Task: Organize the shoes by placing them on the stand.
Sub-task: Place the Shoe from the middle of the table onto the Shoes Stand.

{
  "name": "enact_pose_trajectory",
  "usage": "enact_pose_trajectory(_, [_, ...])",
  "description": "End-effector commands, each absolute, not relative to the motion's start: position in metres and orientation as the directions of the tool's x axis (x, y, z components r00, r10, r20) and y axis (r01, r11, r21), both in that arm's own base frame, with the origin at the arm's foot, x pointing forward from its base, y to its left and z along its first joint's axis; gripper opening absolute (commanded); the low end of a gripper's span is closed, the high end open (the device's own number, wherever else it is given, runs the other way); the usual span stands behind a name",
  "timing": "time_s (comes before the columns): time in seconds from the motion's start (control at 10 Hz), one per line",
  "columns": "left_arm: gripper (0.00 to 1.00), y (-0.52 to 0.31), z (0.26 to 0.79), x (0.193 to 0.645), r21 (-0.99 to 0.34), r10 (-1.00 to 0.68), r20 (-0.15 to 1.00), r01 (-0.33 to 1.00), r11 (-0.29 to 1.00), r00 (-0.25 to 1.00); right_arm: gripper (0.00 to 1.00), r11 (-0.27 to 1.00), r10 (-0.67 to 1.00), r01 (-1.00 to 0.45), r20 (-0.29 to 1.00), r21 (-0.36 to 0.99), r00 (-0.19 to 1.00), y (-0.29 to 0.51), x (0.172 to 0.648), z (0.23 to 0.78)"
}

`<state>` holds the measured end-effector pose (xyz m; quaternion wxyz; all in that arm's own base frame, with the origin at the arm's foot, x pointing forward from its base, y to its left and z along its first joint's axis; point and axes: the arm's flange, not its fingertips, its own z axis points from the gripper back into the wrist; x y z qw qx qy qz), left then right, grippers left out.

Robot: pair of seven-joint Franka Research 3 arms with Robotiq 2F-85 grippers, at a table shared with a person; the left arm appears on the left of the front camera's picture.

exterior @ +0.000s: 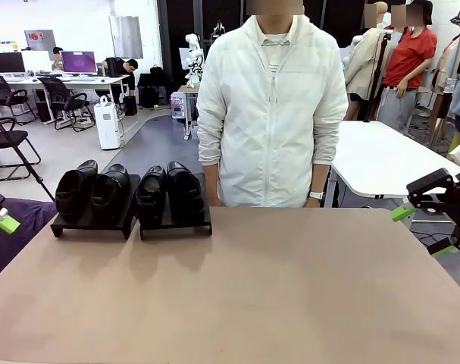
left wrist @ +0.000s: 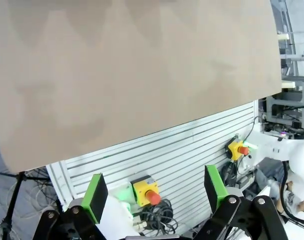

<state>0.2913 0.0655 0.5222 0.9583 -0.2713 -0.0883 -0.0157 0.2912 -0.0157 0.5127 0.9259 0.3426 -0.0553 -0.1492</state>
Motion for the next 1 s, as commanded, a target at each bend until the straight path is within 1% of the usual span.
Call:
enact_pose_trajectory(0.0, [1.00,0.0649,0.5169,0.2912,-0.515,0.026,0.161,0.061,0.855,0.987,1.00,0.706,-0.295,0.210,0.011,0.676,0.956,-0.0164,0.2928,0.5142])
enact_pose_trajectory(0.9, [1.00,0.0649,0.5169,0.2912,-0.515,0.026,0.161,0.061,0.855,0.987,1.00,0.706,-0.295,0.210,0.011,0.676,0.956,-0.0164,0.2928,0.5142])
